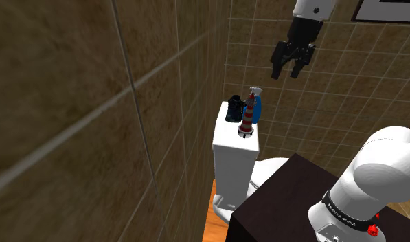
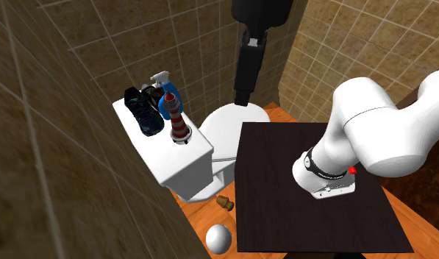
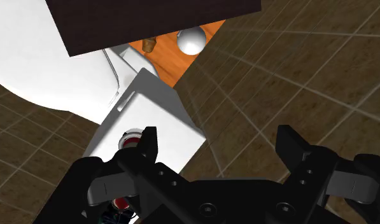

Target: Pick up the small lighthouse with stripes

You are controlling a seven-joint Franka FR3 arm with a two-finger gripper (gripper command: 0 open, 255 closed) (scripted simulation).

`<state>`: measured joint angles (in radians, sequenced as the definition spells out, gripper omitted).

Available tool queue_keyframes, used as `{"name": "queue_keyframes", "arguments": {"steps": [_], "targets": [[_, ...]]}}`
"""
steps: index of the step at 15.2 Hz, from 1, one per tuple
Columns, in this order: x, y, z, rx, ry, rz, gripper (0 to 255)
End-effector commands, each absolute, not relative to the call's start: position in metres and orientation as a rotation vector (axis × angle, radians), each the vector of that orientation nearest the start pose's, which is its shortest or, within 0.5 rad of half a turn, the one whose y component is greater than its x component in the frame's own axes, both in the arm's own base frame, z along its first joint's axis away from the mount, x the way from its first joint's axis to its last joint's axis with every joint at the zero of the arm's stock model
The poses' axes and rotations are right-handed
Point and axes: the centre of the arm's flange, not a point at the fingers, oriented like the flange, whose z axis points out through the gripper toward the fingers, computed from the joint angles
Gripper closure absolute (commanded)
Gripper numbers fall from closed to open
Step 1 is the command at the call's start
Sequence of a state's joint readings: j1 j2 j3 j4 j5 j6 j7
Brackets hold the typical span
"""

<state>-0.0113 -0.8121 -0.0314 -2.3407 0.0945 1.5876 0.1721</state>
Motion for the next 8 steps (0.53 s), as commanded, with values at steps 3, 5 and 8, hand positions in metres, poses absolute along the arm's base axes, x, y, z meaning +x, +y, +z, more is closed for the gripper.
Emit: {"name": "queue_keyframes", "arguments": {"steps": [3, 5, 8], "targets": [[0.318, -0.019, 0.592, -3.033, 0.227, -0.057, 0], [0.336, -0.032, 0.577, -3.059, 0.145, -0.038, 0], [0.362, -0.049, 0.554, -3.095, 0.019, -0.009, 0]]}}
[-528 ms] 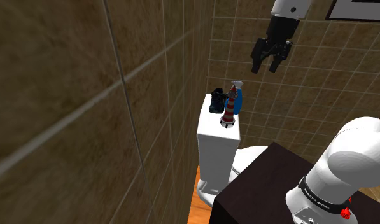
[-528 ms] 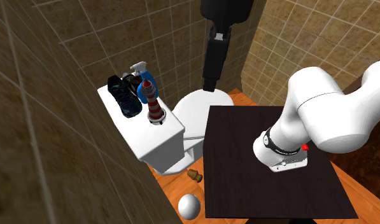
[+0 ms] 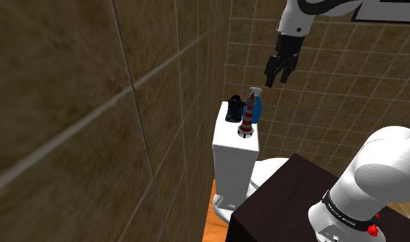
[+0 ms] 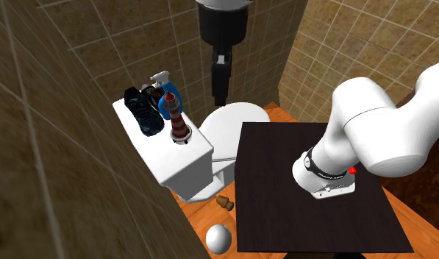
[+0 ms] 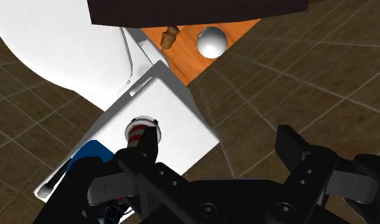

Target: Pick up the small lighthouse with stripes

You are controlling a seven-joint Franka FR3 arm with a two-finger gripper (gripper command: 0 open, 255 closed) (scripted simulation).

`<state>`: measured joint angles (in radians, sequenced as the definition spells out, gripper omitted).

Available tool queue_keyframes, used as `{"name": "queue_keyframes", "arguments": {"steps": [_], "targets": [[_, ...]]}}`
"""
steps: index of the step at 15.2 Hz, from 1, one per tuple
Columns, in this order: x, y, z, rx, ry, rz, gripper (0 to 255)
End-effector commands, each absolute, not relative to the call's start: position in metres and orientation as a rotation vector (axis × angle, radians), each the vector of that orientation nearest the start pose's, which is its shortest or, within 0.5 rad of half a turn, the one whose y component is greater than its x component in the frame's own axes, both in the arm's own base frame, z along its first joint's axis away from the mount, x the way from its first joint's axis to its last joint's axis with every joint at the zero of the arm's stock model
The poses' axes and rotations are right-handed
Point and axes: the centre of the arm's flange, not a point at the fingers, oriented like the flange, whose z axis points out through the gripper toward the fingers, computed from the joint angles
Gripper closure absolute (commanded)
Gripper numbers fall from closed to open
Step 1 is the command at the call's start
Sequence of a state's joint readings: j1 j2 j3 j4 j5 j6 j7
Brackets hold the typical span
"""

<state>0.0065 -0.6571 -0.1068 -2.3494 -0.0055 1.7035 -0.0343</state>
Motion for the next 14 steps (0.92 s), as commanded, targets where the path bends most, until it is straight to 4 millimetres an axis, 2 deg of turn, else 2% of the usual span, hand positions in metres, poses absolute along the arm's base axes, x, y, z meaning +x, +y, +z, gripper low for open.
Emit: {"name": "queue_keyframes", "arguments": {"steps": [1, 14], "targets": [[0.371, -0.055, 0.547, -3.105, -0.024, 0.001, 0], [0.497, -0.110, 0.448, -3.185, -0.600, 0.136, 0]]}}
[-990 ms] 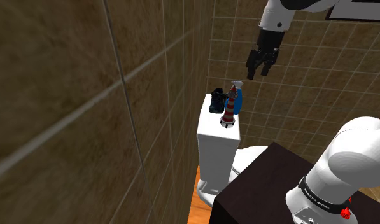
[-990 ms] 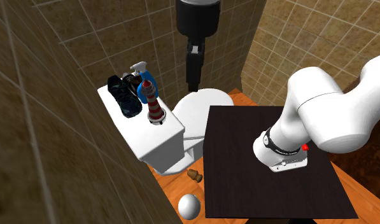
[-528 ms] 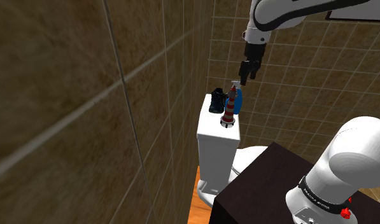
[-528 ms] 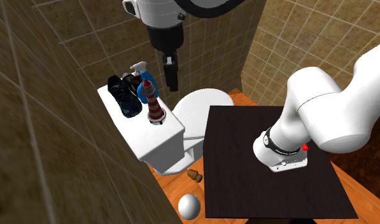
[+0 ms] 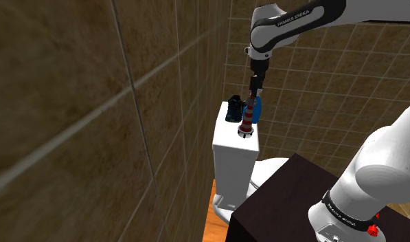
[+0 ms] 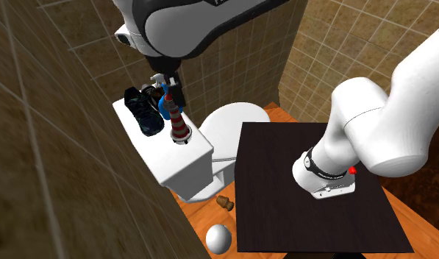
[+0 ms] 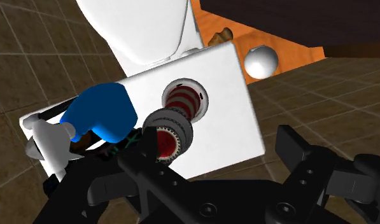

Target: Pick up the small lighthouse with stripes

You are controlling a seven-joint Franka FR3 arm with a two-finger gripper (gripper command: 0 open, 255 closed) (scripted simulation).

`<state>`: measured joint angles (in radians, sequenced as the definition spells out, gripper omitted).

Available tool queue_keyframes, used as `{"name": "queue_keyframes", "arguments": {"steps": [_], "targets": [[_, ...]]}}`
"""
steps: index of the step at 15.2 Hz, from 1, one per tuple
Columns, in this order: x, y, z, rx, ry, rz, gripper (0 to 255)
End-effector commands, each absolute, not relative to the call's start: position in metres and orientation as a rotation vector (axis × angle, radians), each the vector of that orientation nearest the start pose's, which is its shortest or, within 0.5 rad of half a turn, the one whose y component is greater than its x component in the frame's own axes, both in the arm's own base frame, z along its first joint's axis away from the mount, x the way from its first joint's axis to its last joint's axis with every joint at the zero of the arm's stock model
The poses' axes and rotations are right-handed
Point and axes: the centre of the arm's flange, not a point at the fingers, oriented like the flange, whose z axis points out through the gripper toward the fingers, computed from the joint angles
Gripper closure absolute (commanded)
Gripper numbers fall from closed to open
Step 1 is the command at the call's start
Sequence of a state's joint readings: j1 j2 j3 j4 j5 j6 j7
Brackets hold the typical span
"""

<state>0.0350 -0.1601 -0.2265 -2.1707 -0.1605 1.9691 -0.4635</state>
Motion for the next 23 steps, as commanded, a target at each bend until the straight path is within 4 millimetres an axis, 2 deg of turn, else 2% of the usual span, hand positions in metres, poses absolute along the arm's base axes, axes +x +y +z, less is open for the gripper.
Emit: {"name": "queue_keyframes", "arguments": {"steps": [1, 6, 13, 15, 16, 23], "targets": [[0.507, -0.113, 0.440, -3.186, -0.645, 0.147, 0], [0.554, -0.124, 0.404, -3.183, -0.857, 0.196, 0], [0.554, -0.124, 0.367, -3.183, -0.857, 0.196, 0], [0.554, -0.124, 0.364, -3.183, -0.857, 0.196, 0], [0.554, -0.124, 0.364, -3.183, -0.857, 0.196, 255], [0.554, -0.124, 0.364, -3.183, -0.857, 0.196, 255]]}}
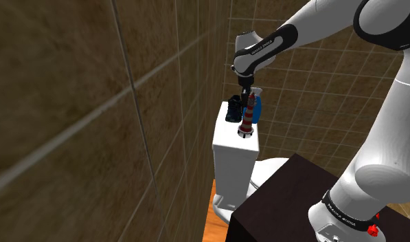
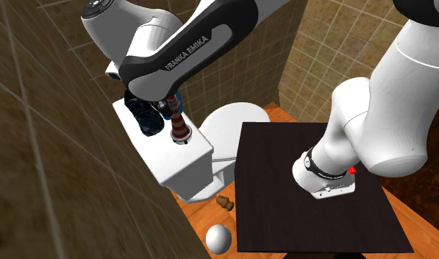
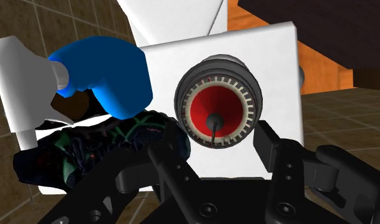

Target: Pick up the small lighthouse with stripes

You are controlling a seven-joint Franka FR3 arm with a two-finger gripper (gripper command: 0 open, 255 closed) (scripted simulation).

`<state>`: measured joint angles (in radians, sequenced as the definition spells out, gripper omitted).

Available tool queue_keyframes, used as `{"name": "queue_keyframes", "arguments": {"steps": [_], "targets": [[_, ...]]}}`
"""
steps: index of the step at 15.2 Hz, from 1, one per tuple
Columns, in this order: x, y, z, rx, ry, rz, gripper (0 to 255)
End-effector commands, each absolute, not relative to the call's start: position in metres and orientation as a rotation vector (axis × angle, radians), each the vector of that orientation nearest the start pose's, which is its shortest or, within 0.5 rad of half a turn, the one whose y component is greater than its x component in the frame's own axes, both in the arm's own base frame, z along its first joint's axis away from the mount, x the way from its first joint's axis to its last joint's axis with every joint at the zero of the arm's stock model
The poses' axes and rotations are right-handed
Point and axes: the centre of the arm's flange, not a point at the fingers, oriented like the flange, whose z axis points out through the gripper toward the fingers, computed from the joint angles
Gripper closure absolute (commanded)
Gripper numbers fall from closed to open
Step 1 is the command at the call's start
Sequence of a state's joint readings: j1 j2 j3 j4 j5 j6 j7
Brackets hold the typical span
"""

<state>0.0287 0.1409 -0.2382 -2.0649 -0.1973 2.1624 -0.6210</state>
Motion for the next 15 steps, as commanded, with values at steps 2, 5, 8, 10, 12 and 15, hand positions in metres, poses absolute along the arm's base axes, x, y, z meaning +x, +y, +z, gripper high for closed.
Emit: {"name": "queue_keyframes", "arguments": {"steps": [2, 5, 8, 10, 12, 15], "targets": [[0.554, -0.124, 0.364, -3.183, -0.857, 0.196, 255], [0.554, -0.124, 0.380, -3.183, -0.857, 0.196, 255], [0.554, -0.124, 0.396, -3.183, -0.857, 0.196, 255], [0.554, -0.124, 0.406, -3.183, -0.857, 0.196, 255], [0.554, -0.124, 0.417, -3.183, -0.857, 0.196, 255], [0.554, -0.124, 0.433, -3.183, -0.857, 0.196, 255]]}}
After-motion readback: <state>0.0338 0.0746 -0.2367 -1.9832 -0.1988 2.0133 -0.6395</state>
